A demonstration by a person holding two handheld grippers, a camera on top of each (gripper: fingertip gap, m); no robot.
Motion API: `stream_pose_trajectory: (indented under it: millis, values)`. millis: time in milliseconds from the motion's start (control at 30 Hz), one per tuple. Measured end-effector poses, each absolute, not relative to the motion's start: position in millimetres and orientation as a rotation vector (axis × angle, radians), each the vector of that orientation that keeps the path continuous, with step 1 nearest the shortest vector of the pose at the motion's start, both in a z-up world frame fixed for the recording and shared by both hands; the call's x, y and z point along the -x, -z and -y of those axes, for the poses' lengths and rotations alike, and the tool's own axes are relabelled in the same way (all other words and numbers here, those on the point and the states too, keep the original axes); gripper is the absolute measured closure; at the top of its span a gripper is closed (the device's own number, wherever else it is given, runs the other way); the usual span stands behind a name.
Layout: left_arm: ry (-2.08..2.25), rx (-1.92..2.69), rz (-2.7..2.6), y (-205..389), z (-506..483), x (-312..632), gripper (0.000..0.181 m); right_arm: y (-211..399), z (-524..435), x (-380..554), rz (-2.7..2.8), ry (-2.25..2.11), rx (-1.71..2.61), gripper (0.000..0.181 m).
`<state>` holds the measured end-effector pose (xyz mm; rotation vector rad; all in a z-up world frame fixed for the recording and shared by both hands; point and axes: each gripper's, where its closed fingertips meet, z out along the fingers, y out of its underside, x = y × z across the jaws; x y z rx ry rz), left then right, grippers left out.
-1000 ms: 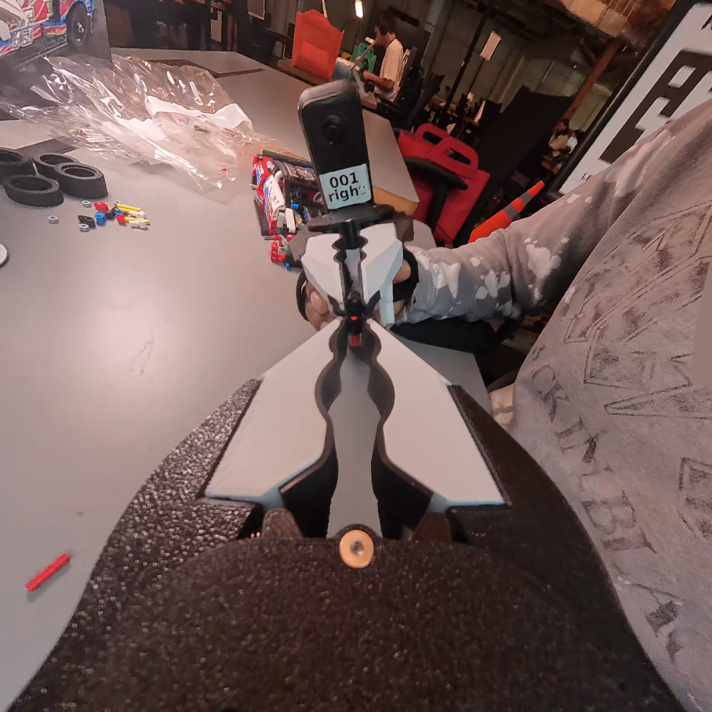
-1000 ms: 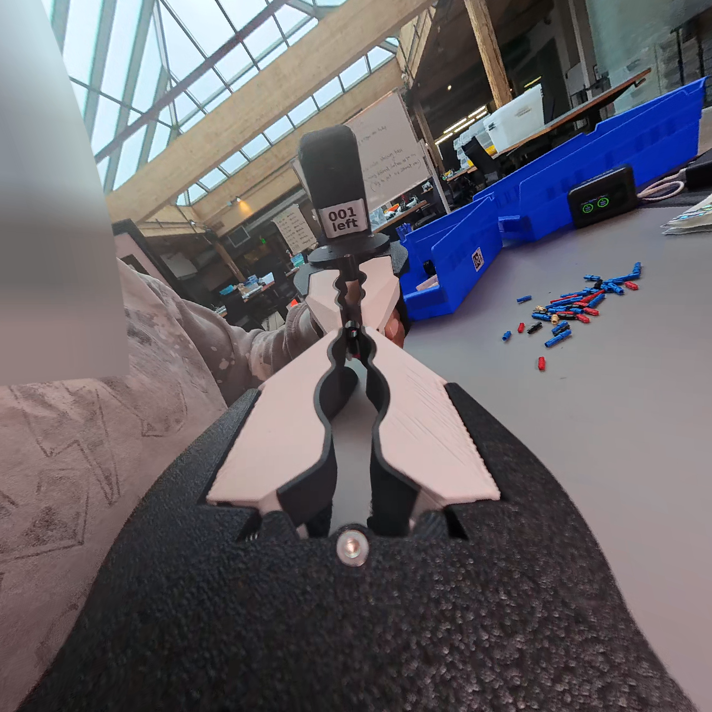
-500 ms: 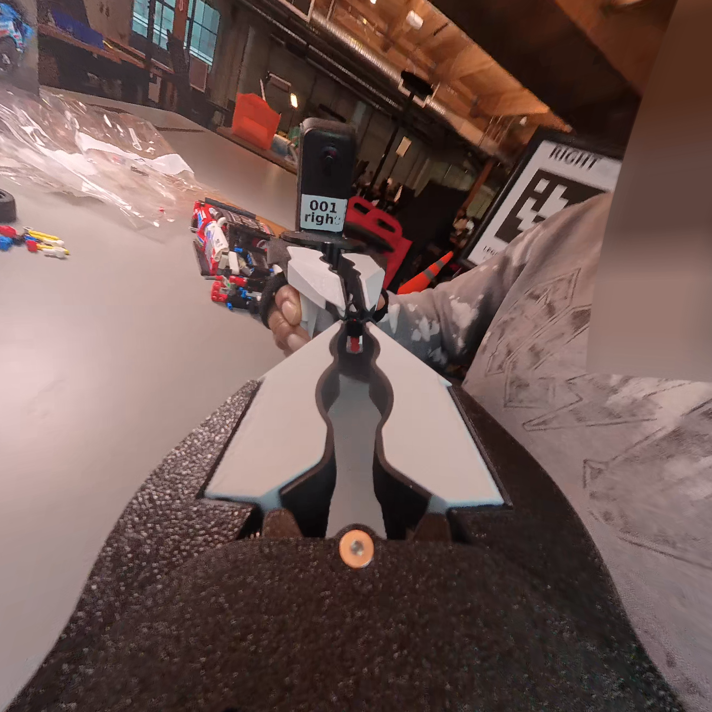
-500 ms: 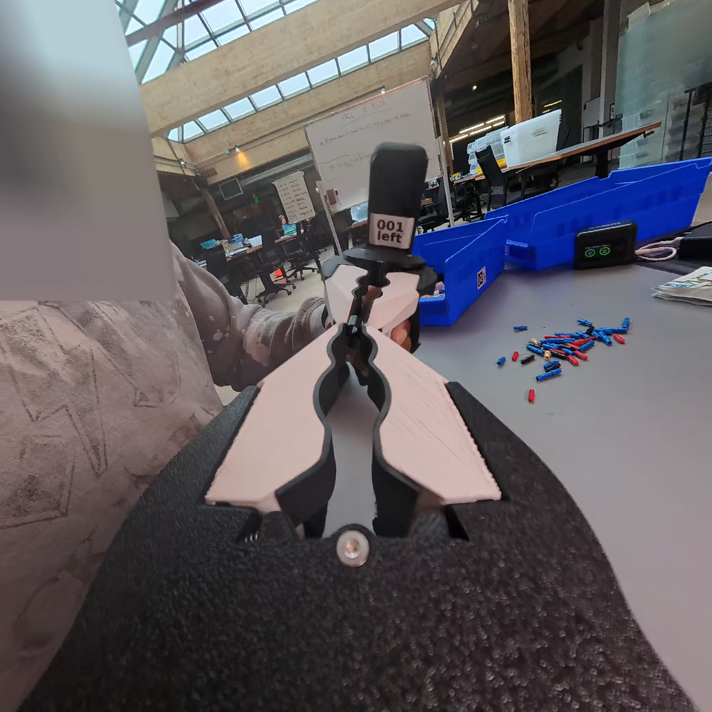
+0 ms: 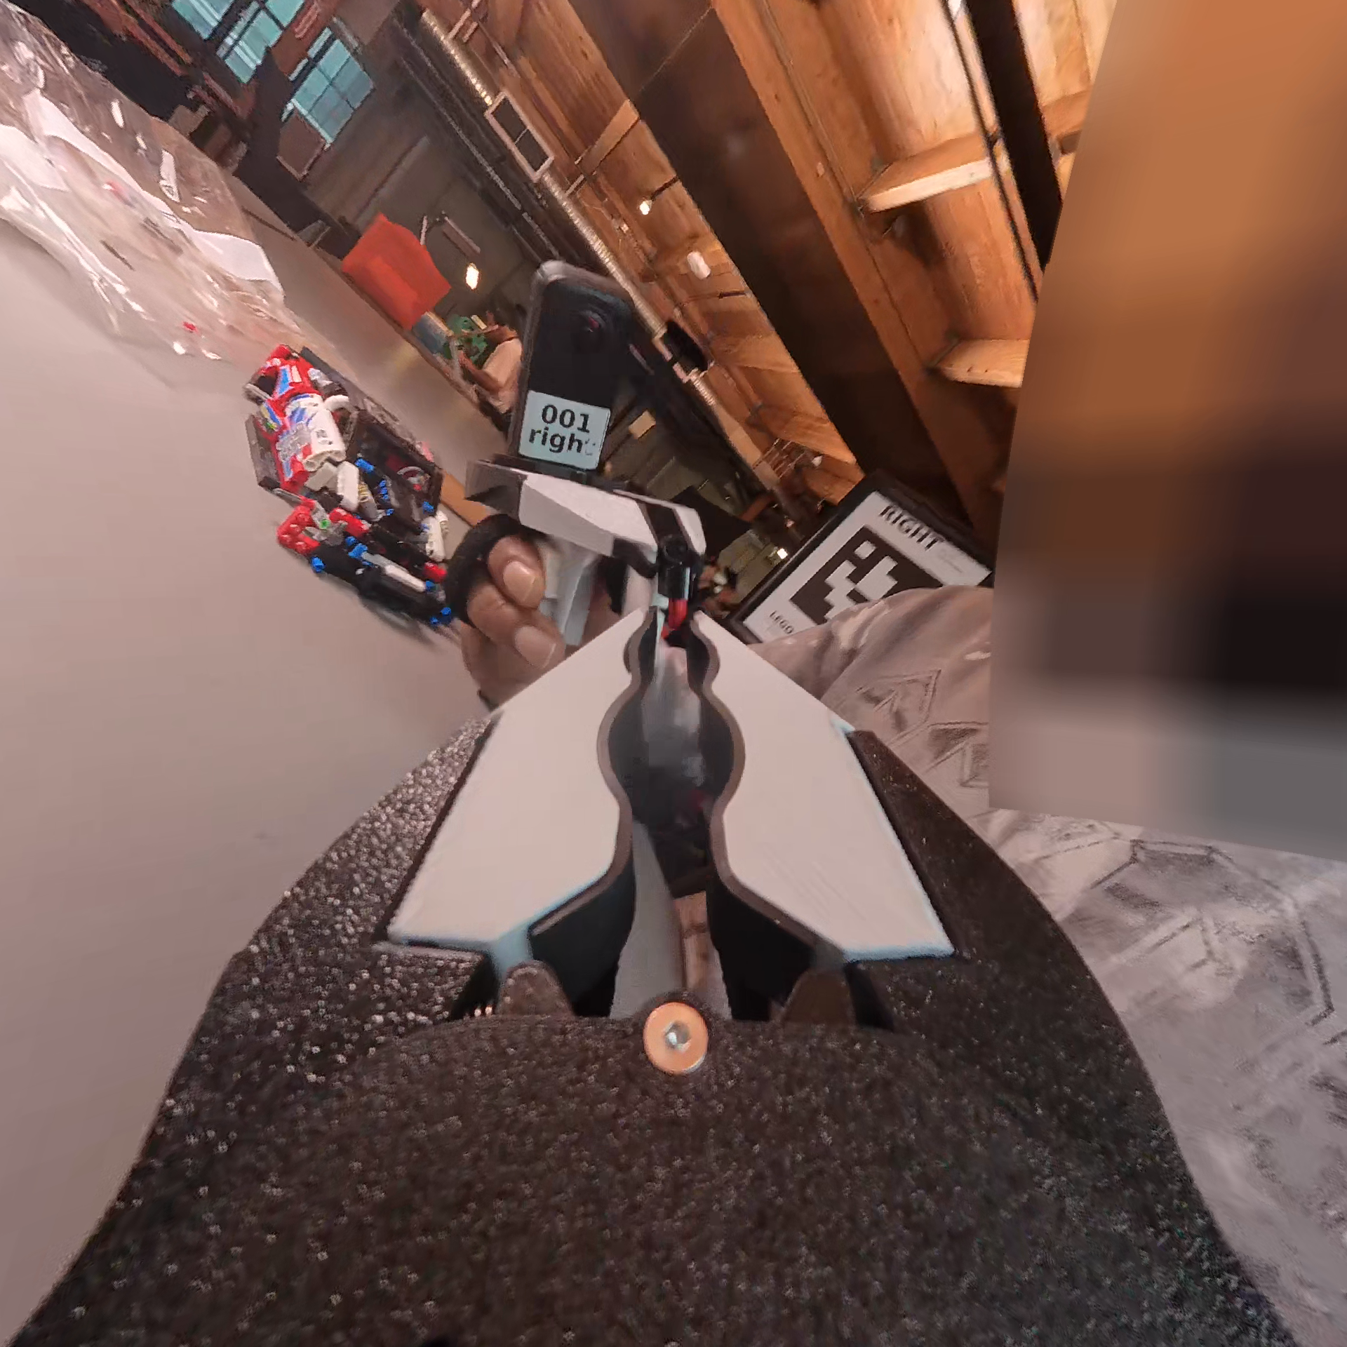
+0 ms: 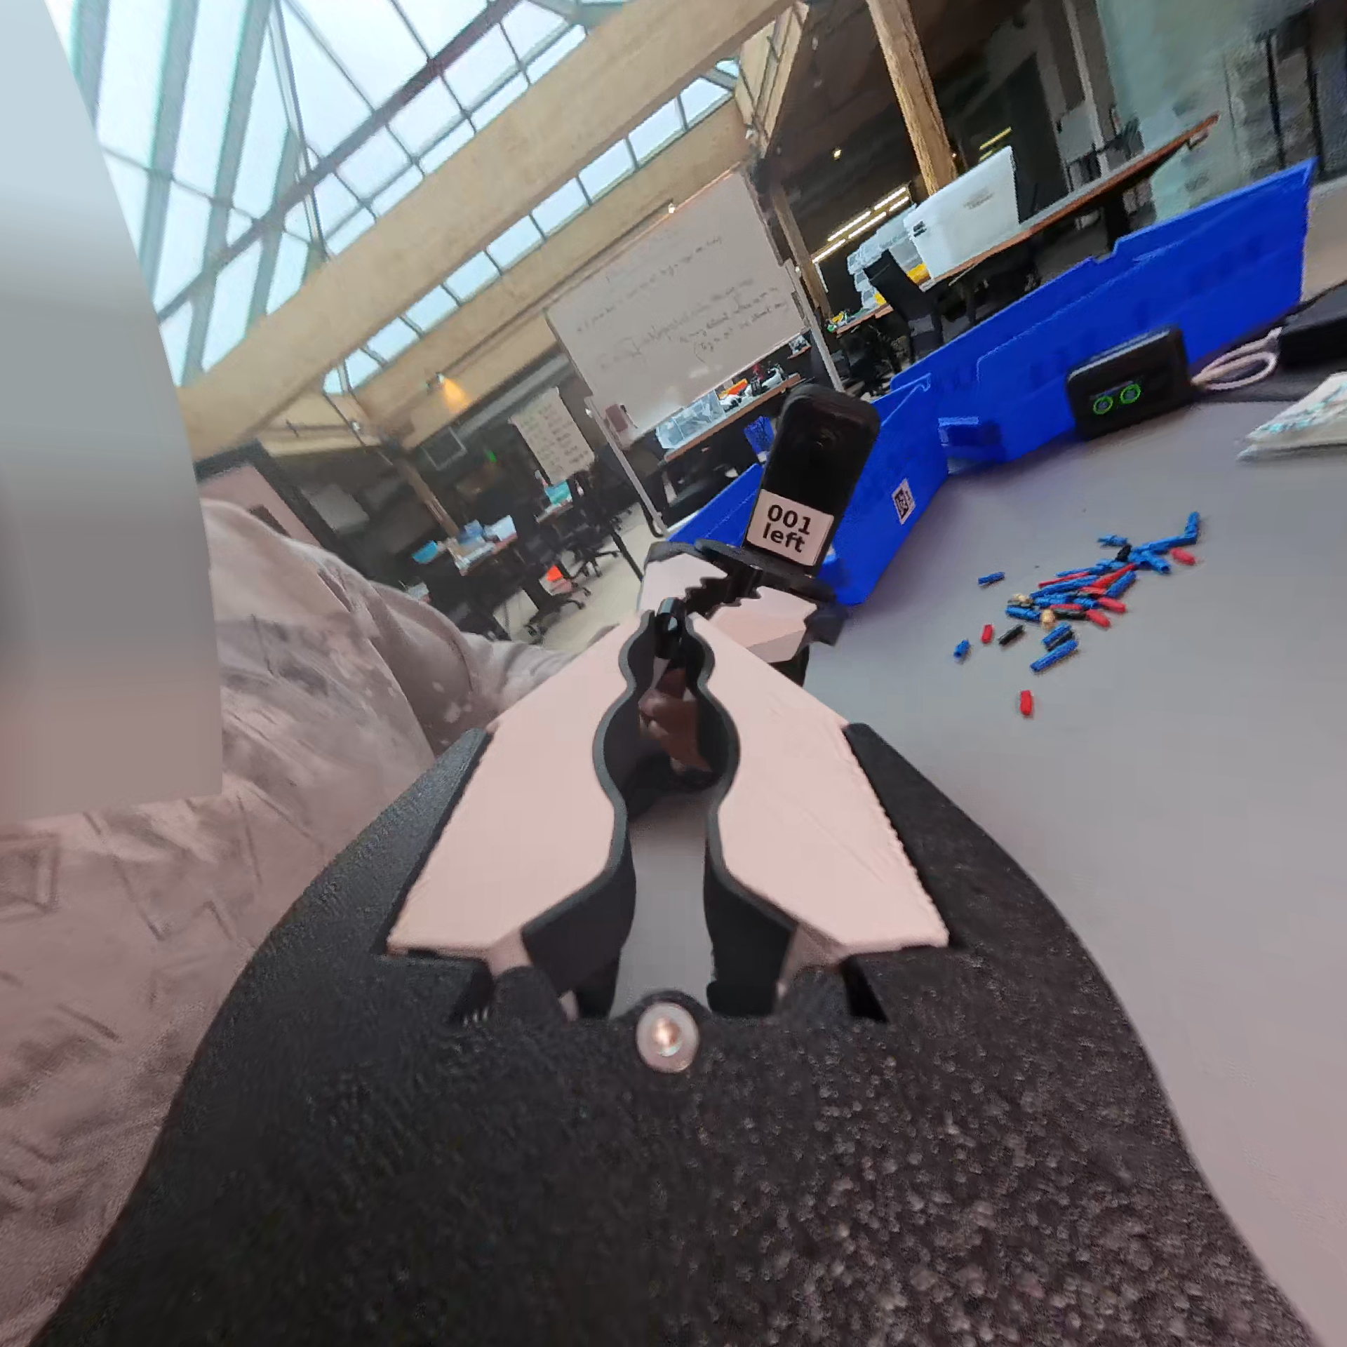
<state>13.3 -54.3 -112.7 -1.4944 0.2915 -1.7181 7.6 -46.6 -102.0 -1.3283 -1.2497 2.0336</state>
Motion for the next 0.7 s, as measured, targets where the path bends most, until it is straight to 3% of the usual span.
stream_pose_trajectory:
  millis: [33,167,700]
  values:
    - [1.641,1.537,-0.332,118,54,-15,0.175,102,44,-6,1.190,-2.104,1.387,0.176]
    - [1.433,1.617,-0.402,126,49,-16,0.176,109,43,-2,1.205,-2.032,1.438,0.176]
    - [1.568,1.603,-0.239,126,43,-11,0.177,121,42,-5,1.476,-1.456,1.231,0.176]
